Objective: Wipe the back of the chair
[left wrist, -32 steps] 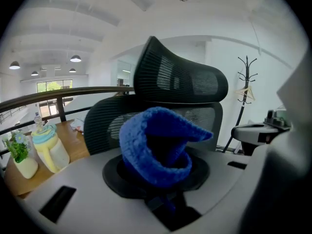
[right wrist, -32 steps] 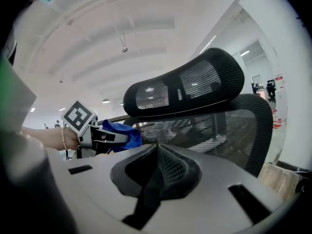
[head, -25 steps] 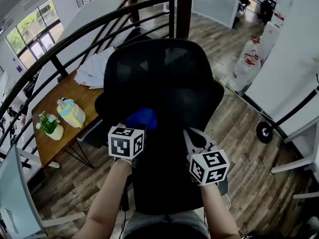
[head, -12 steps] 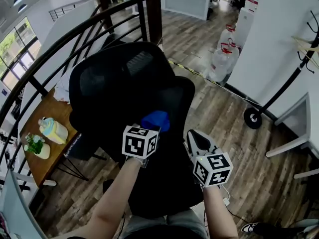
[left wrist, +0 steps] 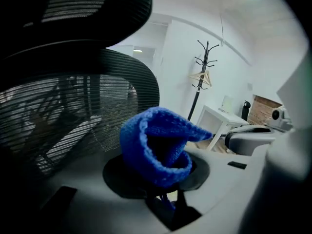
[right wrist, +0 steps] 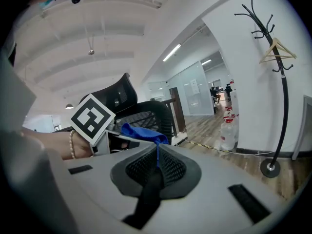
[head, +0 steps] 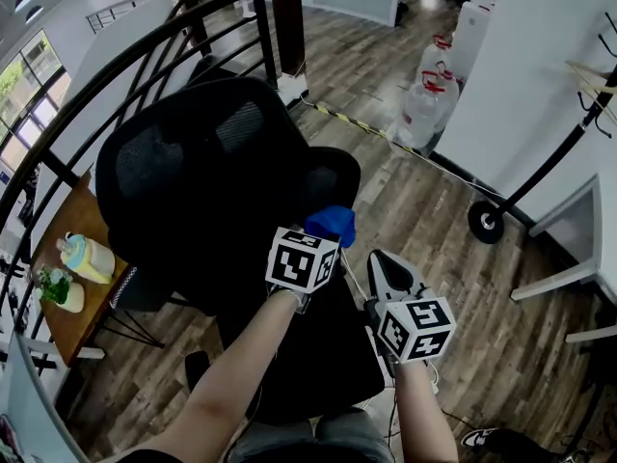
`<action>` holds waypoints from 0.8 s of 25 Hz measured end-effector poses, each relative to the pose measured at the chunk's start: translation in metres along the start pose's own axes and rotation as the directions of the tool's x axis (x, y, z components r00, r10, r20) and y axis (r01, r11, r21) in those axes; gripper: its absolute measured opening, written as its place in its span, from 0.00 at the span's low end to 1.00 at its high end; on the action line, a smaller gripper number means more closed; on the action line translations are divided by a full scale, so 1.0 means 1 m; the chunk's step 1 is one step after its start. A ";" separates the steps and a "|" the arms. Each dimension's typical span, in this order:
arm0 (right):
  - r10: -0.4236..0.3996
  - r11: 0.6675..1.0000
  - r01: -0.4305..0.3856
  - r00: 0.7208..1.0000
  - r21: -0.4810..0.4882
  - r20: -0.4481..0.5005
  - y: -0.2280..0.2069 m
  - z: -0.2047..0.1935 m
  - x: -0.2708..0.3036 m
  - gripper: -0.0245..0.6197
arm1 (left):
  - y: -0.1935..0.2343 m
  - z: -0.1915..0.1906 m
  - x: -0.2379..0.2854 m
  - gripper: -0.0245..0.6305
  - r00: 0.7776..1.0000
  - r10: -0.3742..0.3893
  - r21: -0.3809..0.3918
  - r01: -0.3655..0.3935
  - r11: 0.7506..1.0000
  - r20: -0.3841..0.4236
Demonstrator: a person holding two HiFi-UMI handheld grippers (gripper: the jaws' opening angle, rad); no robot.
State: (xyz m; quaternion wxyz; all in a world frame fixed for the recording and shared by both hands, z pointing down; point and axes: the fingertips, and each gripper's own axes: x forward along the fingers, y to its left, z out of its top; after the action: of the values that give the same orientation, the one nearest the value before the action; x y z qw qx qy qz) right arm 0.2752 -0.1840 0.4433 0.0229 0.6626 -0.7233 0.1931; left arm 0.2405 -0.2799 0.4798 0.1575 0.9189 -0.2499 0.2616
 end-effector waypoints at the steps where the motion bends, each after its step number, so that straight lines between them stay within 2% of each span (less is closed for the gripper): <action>1: 0.000 1.000 0.000 1.000 0.002 -0.001 -0.003 0.000 0.002 0.08 | -0.001 0.000 0.006 0.22 1.000 -0.003 0.002 0.003 1.000 -0.005; 7: 0.000 1.000 0.000 1.000 0.014 -0.011 -0.017 -0.003 0.008 0.08 | 0.008 -0.006 0.023 0.22 0.999 0.036 -0.027 -0.037 0.999 -0.027; 11: 0.015 1.000 -0.015 1.000 0.020 -0.027 -0.017 -0.008 0.012 0.08 | 0.012 -0.007 0.020 0.22 0.999 0.023 -0.056 -0.024 0.998 -0.025; 20: 0.081 0.997 -0.081 0.996 0.001 -0.044 0.012 -0.009 0.029 0.08 | 0.033 -0.020 -0.003 0.22 0.998 0.062 -0.086 -0.064 0.994 -0.024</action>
State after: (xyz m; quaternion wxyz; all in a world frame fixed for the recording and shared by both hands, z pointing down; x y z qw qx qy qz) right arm 0.2578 -0.2078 0.4564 0.0311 0.6284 -0.7489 0.2082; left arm 0.2123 -0.2977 0.4995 0.1917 0.8999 -0.2885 0.2649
